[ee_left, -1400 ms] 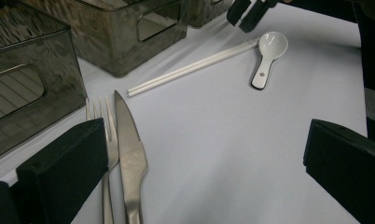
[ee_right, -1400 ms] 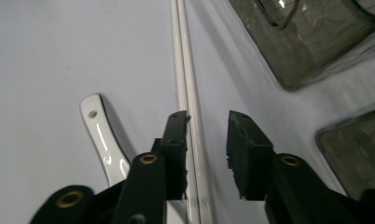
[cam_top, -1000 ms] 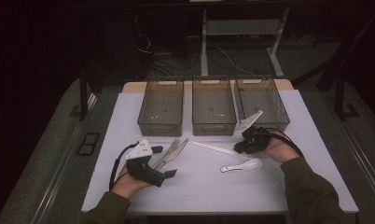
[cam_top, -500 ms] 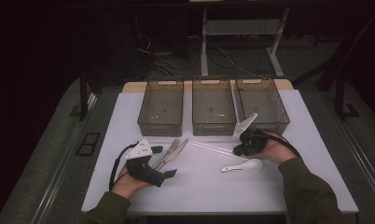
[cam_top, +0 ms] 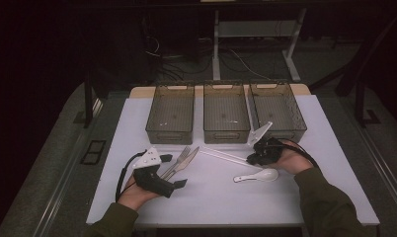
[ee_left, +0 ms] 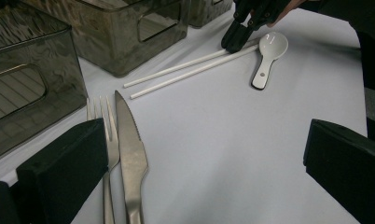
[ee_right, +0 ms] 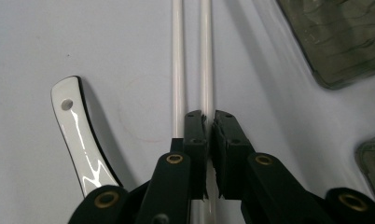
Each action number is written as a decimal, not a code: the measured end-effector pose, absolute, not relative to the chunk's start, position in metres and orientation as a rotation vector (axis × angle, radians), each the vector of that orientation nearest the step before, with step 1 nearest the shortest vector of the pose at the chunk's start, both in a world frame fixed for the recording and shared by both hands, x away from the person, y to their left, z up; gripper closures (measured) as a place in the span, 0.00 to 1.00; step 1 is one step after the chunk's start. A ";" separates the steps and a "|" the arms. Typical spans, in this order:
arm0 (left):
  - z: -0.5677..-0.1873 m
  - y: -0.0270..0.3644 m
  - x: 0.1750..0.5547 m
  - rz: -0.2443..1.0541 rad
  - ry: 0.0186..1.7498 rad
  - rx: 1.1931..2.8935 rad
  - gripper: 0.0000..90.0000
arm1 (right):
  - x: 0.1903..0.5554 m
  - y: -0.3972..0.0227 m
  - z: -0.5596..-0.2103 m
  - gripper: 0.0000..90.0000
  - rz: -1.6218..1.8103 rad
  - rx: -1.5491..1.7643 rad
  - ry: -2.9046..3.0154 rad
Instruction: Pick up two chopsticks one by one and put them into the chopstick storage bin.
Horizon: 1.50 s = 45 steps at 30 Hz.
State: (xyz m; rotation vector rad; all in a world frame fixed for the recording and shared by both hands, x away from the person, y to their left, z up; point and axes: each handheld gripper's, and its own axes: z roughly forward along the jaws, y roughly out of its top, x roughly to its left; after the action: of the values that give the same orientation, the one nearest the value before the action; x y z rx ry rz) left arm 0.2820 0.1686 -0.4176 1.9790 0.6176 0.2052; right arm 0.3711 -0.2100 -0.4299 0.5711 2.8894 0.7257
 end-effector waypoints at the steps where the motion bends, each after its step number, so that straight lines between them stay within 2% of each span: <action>1: -0.418 0.169 0.282 0.205 0.618 1.979 0.00 | 0.372 -0.211 -0.429 0.93 0.732 0.568 2.883; 26: -0.418 0.170 0.282 0.211 0.629 1.977 0.00 | 0.353 -0.243 -0.375 0.93 1.116 0.653 2.753; 45: -0.417 0.171 0.283 0.211 0.619 1.977 0.00 | 0.380 -0.193 -0.348 0.93 1.135 0.811 2.638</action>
State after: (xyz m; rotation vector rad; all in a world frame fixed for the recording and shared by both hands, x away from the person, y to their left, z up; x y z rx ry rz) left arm 0.2831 0.1714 -0.4175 1.9770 0.6188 0.2109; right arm 0.3799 -0.1934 -0.3476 0.8108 2.6383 1.1346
